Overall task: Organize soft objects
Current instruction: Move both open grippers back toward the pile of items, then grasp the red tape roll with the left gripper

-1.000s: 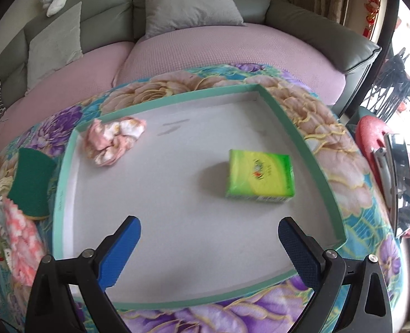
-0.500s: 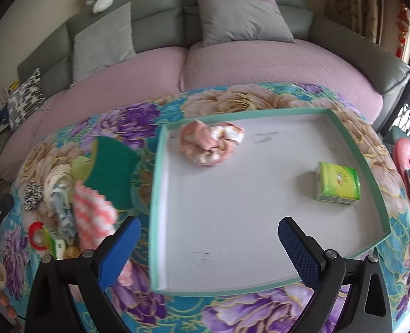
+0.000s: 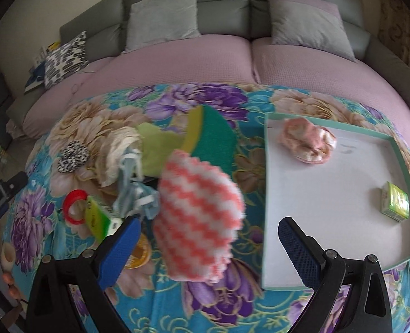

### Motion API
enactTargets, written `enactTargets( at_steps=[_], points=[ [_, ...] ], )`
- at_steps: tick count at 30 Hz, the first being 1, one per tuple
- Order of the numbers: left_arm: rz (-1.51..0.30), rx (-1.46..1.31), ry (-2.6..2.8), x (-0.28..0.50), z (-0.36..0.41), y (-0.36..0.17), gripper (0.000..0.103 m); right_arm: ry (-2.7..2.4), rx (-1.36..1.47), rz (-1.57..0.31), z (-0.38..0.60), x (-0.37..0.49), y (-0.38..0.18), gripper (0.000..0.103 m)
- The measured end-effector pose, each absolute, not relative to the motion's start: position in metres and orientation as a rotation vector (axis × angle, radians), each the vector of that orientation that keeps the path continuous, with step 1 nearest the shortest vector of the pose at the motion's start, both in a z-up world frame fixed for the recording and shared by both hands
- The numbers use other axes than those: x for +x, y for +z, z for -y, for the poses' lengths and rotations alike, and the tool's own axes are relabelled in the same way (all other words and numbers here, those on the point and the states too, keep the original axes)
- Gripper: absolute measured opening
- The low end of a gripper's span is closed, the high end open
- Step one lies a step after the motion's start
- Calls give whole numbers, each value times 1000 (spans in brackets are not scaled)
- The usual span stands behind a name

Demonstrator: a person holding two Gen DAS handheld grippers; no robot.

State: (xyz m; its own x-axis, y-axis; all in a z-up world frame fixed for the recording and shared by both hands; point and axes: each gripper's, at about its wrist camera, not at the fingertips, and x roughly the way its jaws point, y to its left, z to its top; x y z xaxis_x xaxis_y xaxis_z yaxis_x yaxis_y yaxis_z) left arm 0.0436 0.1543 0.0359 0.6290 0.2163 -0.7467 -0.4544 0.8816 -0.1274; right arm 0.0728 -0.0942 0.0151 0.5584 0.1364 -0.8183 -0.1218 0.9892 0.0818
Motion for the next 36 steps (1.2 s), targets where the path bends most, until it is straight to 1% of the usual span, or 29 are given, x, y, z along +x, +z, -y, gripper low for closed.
enactTargets(
  at_steps=[1,4,12,17,26,30,32,35,36],
  points=[
    [-812,-325,385,44,-155,33,99,161,14,-962,90,72,16,101],
    [-831,-348,359,47,-157,23,99,178,1,-948,80,71,18,101],
    [-912,-411,280,65,-148,-13,99,126,-28,-982,81,79,7,101],
    [-940,-422,241,75,-137,-24,99,139,-22,-942,82,77,13,101],
    [-988,-458,193,87,-127,-39,99,95,-36,-958,89,81,8,101],
    [-974,-483,185,87,-126,-38,99,89,-40,-962,92,82,7,101],
    [-965,-485,182,87,-124,-35,98,86,-40,-963,93,82,6,101],
    [-967,-489,183,88,-124,-35,90,80,-42,-964,94,83,6,101],
    [-969,-495,185,88,-124,-36,85,78,-44,-965,95,83,6,101]
  ],
)
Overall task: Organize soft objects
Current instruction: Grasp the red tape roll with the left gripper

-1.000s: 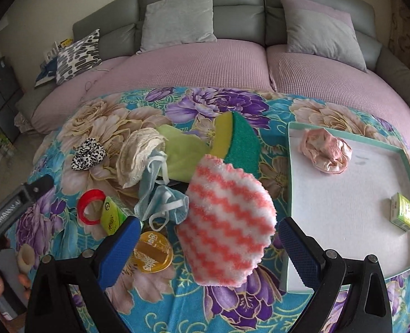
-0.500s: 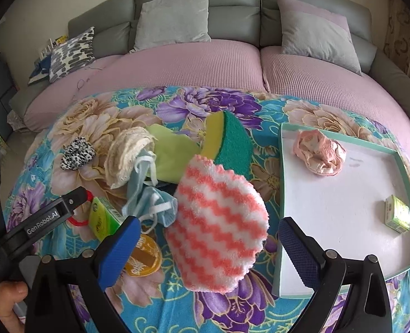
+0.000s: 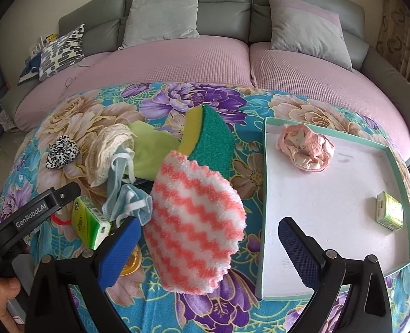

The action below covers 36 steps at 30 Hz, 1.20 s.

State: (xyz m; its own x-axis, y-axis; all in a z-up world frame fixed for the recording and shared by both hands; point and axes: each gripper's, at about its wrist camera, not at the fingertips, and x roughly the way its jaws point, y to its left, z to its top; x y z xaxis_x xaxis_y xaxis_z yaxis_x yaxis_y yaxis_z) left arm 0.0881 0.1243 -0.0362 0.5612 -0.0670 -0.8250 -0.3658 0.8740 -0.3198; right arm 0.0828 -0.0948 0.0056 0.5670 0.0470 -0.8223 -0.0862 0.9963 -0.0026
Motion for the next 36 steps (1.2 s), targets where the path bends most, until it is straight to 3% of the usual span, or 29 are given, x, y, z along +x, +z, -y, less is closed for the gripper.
enactTargets(
  at_steps=[3,4,5,11,12,13,14,27,36],
  points=[
    [-972,-502,195,87,-127,-38,71,73,-48,-968,95,83,5,101],
    [-971,-506,194,86,-127,-39,57,74,-49,-969,96,83,4,101],
    [-967,-510,192,86,-128,-38,53,74,-50,-970,95,83,4,101],
    [-955,-496,189,83,-128,-34,47,80,-56,-963,94,82,5,101],
    [-952,-497,189,83,-129,-33,40,83,-59,-958,93,82,6,101],
    [-945,-499,190,82,-130,-31,26,86,-62,-949,92,81,7,101],
    [-937,-502,190,80,-131,-29,22,90,-65,-940,91,80,9,101],
    [-999,-438,196,84,-128,-41,22,107,-81,-930,81,79,11,101],
    [-1010,-443,216,82,-133,-48,15,117,-89,-926,80,78,10,101]
  ],
)
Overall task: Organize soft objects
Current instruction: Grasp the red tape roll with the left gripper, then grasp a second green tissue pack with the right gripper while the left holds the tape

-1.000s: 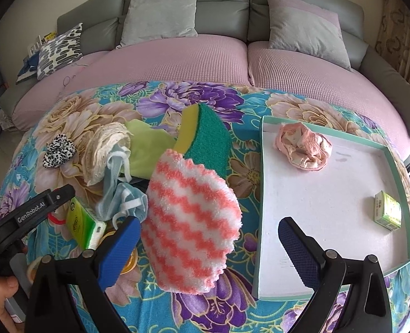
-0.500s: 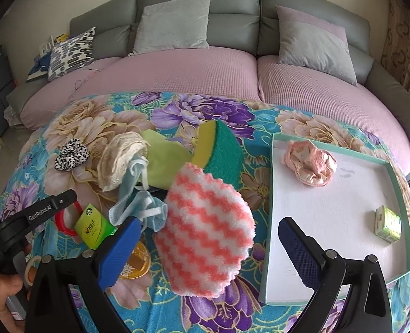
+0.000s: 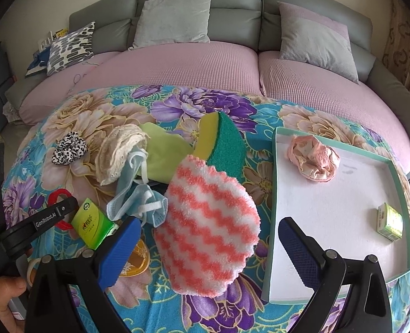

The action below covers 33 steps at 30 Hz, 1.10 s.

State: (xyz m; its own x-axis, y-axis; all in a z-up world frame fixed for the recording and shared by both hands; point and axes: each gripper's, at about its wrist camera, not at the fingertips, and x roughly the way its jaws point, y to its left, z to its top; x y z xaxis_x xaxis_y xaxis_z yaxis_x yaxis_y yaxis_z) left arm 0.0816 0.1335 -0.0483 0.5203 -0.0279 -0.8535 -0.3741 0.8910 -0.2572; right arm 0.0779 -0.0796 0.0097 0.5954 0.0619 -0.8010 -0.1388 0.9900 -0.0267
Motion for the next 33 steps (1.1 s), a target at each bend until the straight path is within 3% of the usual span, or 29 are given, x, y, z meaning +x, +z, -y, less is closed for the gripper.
enactTargets(
  at_steps=[9,16,26,33],
  points=[
    [-904,-459,221,64,-147,-16,15,217,-103,-803,66,62,34,101],
    [-809,-458,343,40,-181,17,15,440,-125,-870,14,60,9,100],
    [-799,-511,407,26,-208,13,15,551,-194,-990,-29,60,-38,72],
    [-806,-542,401,26,-214,7,15,531,-195,-996,-32,67,-49,71]
  ],
)
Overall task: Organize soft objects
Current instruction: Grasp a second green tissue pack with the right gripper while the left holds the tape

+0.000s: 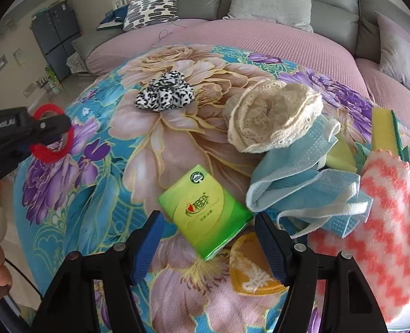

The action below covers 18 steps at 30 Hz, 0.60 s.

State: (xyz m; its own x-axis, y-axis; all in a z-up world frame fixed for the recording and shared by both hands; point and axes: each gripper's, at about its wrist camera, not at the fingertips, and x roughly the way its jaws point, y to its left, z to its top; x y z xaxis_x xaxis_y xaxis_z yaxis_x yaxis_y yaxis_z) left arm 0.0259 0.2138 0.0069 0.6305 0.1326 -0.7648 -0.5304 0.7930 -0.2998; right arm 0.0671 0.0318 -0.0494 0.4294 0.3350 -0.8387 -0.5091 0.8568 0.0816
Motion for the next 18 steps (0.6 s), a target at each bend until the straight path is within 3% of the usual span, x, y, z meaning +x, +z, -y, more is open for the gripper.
enactTargets(
  at_steps=[3,6,18],
  points=[
    [-807,-550,401,26,-216,5,15,540,-221,-1010,-38,68,-53,71],
    [-812,-558,399,27,-217,3,15,583,-240,-1016,-47,63,-54,61],
    [-836,-572,400,30,-220,-6,15,581,-286,-1003,-67,61,-68,61]
  ],
)
